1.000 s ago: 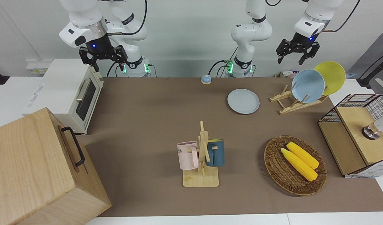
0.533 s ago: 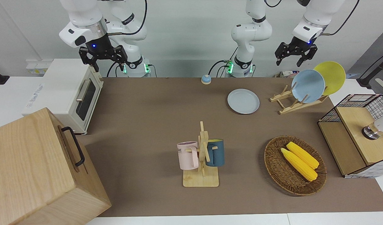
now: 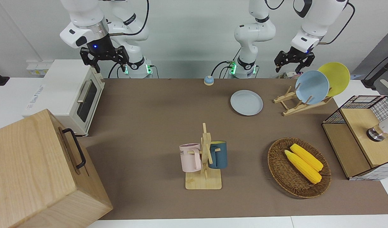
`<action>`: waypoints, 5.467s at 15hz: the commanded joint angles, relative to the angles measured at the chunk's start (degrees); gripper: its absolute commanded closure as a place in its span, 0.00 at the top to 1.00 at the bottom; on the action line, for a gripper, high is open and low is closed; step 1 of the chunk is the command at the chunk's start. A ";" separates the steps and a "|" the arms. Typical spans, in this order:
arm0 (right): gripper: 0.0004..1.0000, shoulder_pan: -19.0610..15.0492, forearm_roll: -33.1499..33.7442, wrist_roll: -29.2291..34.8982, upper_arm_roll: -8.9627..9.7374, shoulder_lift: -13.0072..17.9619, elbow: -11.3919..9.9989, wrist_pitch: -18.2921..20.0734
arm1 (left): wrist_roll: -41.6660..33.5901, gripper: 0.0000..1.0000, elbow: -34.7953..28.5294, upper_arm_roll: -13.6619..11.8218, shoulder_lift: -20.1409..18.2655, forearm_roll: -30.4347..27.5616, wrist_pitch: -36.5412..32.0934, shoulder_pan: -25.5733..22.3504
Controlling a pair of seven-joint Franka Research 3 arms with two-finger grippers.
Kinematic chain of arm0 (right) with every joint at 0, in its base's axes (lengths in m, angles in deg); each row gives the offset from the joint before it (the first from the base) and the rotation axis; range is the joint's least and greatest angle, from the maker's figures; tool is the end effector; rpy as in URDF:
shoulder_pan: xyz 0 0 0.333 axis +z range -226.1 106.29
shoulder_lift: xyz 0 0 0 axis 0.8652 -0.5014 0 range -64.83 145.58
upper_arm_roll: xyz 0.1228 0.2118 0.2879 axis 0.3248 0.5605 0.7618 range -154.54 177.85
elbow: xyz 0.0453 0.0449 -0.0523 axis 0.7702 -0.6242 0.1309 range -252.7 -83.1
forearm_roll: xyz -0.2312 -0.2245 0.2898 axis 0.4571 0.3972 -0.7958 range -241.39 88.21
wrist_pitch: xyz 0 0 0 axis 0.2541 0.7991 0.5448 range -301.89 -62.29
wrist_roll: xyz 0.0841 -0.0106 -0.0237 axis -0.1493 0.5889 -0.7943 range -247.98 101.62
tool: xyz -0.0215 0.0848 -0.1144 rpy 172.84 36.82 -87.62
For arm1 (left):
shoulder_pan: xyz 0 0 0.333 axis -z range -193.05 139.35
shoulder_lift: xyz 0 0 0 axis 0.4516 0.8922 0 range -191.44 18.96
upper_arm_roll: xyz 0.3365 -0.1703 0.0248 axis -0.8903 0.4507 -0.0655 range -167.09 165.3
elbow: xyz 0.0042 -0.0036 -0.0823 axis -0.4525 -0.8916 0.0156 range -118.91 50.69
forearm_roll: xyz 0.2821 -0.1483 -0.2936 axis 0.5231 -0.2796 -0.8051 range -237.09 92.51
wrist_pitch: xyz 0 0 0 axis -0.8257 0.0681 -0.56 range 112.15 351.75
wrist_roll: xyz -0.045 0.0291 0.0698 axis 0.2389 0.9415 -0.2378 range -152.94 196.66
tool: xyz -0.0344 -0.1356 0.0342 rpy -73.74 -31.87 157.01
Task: Pick gray plate from table and place it on lower plate rack with left arm
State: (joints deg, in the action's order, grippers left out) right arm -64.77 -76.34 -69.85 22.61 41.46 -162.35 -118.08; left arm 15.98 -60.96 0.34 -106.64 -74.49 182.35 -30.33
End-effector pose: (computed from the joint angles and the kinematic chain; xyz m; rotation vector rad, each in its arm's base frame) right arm 0.5667 0.0609 0.6829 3.1253 0.0741 -0.1048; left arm 0.4597 0.0115 0.5911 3.1060 -0.0895 -0.0658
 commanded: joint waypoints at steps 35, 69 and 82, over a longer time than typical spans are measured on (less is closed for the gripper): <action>0.99 -0.41 -0.34 0.01 0.38 0.14 0.35 0.83 | 5.26 0.99 -35.63 1.05 -0.53 -0.79 41.43 3.92; 0.99 -0.41 -0.34 -0.08 0.38 0.14 0.35 0.83 | 5.26 0.03 -37.74 1.05 8.62 -0.70 51.72 5.42; 0.99 -0.41 -0.34 -0.08 0.38 0.14 0.35 0.83 | 4.38 0.00 -37.21 1.05 7.65 -0.62 49.45 5.33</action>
State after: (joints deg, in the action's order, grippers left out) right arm -64.77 -76.34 -69.85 22.61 41.46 -162.35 -118.08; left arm 20.17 -97.84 1.83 -99.05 -74.69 232.20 -25.60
